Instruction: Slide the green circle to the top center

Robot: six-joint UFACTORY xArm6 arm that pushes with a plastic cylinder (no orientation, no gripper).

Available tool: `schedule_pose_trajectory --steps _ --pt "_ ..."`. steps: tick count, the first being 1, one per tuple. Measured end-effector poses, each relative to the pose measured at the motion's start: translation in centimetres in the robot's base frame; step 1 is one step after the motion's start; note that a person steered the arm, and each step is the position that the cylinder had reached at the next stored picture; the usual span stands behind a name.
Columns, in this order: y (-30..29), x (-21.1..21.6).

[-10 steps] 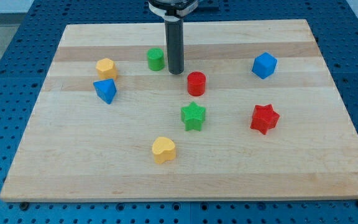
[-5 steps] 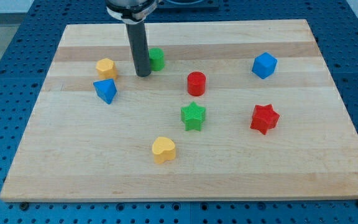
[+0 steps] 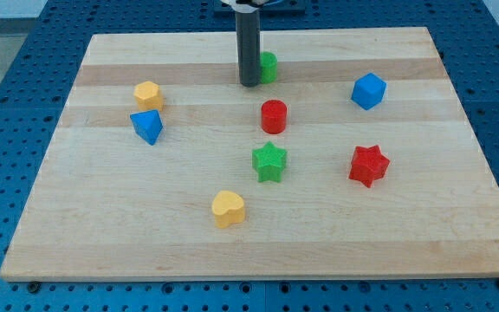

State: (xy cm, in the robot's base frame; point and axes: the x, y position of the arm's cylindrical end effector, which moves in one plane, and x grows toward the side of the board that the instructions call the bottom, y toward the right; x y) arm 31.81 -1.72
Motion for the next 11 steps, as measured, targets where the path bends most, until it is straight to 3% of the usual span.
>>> schedule_pose_trajectory --steps 2,3,5,9,11 --pt "4.5 2.3" --pt "5.4 1.3" --pt "1.4 -0.2" --pt "1.5 -6.6" --pt "1.6 -7.4"
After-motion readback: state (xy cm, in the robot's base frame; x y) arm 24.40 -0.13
